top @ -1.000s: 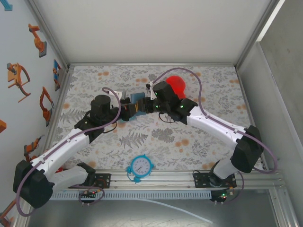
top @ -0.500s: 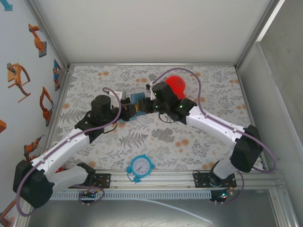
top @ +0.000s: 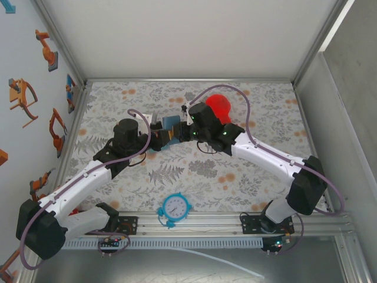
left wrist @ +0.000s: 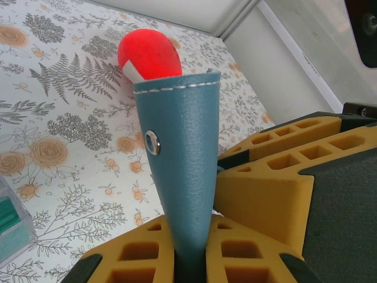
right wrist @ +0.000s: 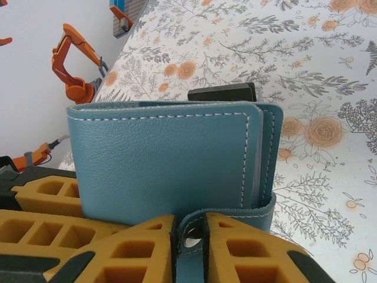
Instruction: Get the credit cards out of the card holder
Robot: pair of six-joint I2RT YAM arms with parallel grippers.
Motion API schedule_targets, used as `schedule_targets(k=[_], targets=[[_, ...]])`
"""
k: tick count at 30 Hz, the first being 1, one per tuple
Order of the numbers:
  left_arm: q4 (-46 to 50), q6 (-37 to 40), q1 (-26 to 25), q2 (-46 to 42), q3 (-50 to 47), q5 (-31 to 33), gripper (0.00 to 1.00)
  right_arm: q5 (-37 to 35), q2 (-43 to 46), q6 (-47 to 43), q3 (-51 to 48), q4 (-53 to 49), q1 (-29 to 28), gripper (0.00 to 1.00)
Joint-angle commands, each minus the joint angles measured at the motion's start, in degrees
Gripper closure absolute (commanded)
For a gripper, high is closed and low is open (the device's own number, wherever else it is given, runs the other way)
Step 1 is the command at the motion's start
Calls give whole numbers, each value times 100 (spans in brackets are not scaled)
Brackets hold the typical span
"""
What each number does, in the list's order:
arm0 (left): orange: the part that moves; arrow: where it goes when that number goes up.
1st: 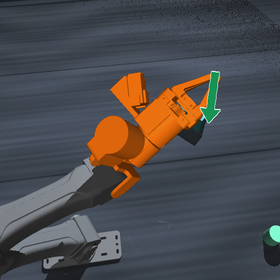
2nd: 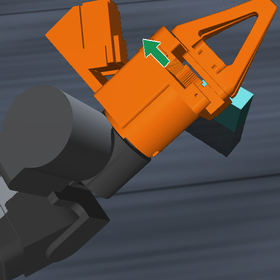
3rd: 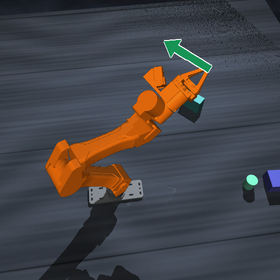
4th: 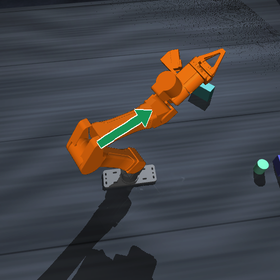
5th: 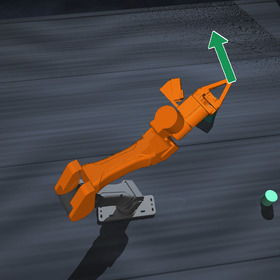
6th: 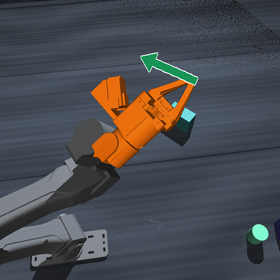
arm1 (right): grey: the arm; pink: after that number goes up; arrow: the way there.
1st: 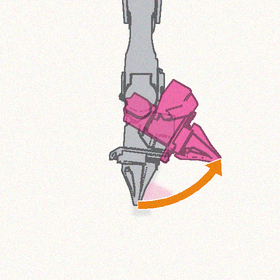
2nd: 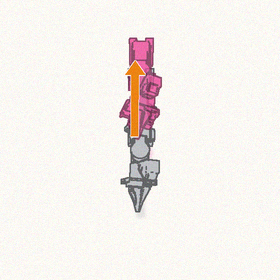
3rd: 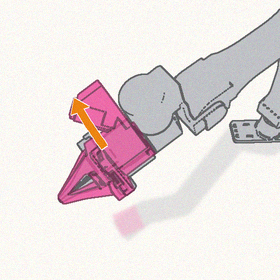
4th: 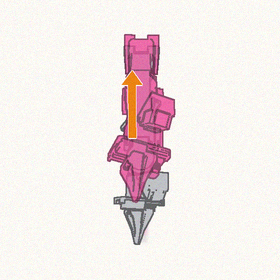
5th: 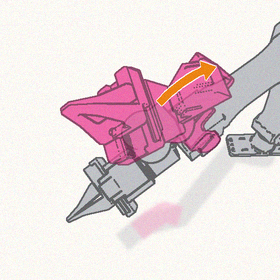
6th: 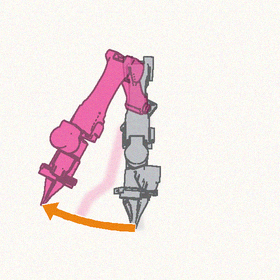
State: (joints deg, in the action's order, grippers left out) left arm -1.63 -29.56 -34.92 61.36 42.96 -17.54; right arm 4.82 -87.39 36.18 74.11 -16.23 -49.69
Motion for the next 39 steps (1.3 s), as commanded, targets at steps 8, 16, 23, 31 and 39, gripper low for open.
schedule_targets(k=[8, 16, 23, 31, 39], targets=[[-373, -83, -76, -162, 23, -92, 100, -346, 191, 26, -181, -151, 32, 93], [-311, -71, -61, -197, 19, -31, 100, -433, 372, -35, -287, -179, 103, 93], [-190, -30, -57, -294, 28, -82, 100, -484, 716, -13, -644, -147, 350, 82], [-460, -184, 4, -256, 46, -903, 100, 523, 1105, 53, -1263, 513, 823, 70], [-581, -267, 39, -344, 9, -1278, 100, 1694, 1583, 201, -2248, 1793, 1410, 48]])
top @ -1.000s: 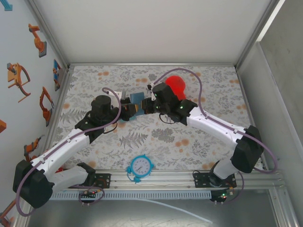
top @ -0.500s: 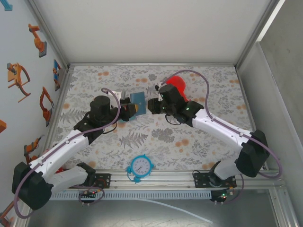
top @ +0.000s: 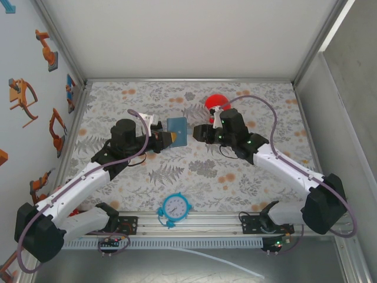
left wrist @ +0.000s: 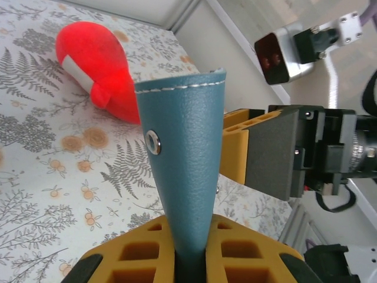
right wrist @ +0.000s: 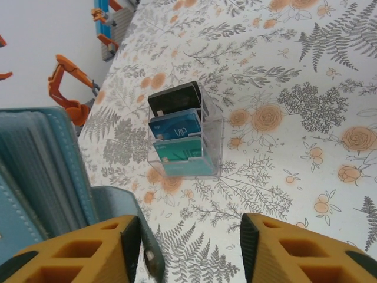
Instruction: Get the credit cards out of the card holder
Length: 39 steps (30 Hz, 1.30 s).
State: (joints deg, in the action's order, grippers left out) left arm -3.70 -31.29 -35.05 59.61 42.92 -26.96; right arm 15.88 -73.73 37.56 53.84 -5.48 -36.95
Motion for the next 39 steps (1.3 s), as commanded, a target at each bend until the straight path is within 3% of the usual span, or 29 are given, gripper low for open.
schedule_targets(k=[1, 13, 25, 33, 39], targets=[[-499, -152, 72, -172, -30, -419, 100, 723, 266, 59, -318, 851, 181, 46], [-1070, -615, 329, -104, -193, -1048, 100, 1455, 585, 50, -1101, 2024, 506, 29], [-1345, -596, 352, -174, -257, -1299, 100, 1254, 1030, -76, -1580, 2149, 584, 26], [-1502, -574, 355, -82, -283, -1627, 100, 1954, 1478, 66, -2032, 3536, 592, 15], [-1646, -549, 316, -62, -292, -1903, 100, 1945, 1534, 9, -1920, 3573, 592, 12]])
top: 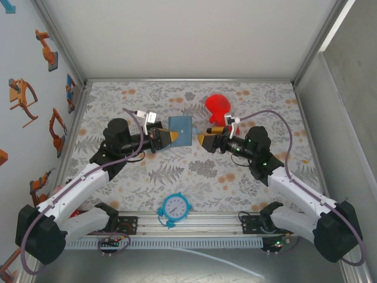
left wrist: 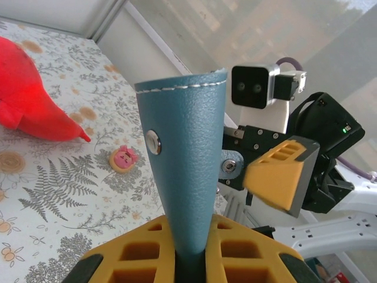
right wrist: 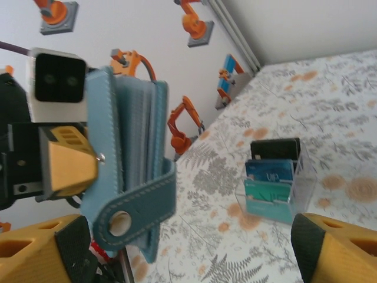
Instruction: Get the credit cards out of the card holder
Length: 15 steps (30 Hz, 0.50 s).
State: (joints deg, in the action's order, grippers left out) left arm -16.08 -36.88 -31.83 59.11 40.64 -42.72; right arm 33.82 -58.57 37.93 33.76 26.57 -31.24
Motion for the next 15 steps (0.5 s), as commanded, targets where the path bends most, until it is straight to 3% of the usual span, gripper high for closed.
schedule_targets(k=[1, 15], targets=[[-429, 25, -7, -14, -70, -342, 100, 190, -24, -28, 132, 383, 22, 12], [-511, 124, -148, 30, -47, -492, 100, 721, -883, 210, 657, 904, 22, 35]])
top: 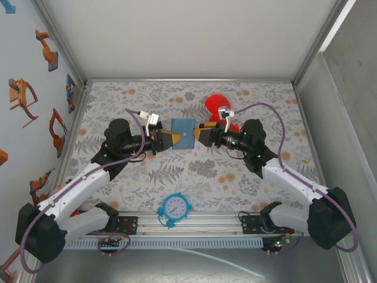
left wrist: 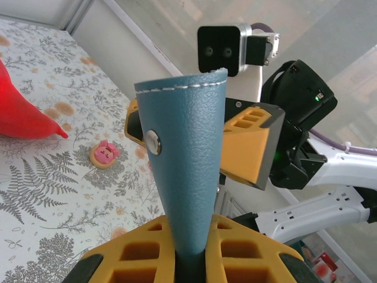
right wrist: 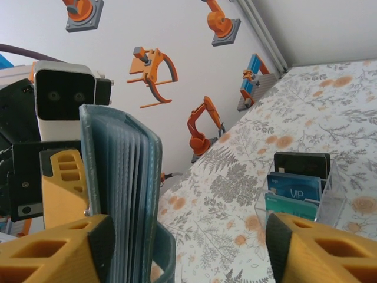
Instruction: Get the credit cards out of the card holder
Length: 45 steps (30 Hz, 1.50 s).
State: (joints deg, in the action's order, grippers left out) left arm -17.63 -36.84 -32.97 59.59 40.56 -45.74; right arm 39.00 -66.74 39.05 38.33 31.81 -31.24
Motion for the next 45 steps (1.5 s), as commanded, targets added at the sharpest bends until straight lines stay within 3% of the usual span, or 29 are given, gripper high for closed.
schedule_targets(k=[1, 7, 19, 31, 33, 36, 38, 45], targets=[[-365, 120, -42, -32, -38, -198, 100, 245, -90, 130, 202, 431, 22, 37], [-433, 93, -55, -53, -30, -192, 100, 273, -72, 162, 145, 491, 22, 54], [-658, 19, -100, 23, 4, -194, 100, 582, -187, 373, 63, 716, 13, 65], [-944, -142, -130, 316, 109, -176, 100, 939, -275, 437, 81, 809, -79, 66], [-893, -130, -139, 345, 145, -164, 100, 968, -309, 437, 101, 841, -100, 71], [-822, -128, -147, 386, 175, -164, 100, 1020, -317, 432, 154, 863, -127, 88], [-745, -104, -139, 392, 179, -155, 98, 972, -273, 409, 158, 860, -134, 100], [-124, 63, -139, 385, 246, 211, 75, 536, 63, 371, 48, 728, -136, 100]])
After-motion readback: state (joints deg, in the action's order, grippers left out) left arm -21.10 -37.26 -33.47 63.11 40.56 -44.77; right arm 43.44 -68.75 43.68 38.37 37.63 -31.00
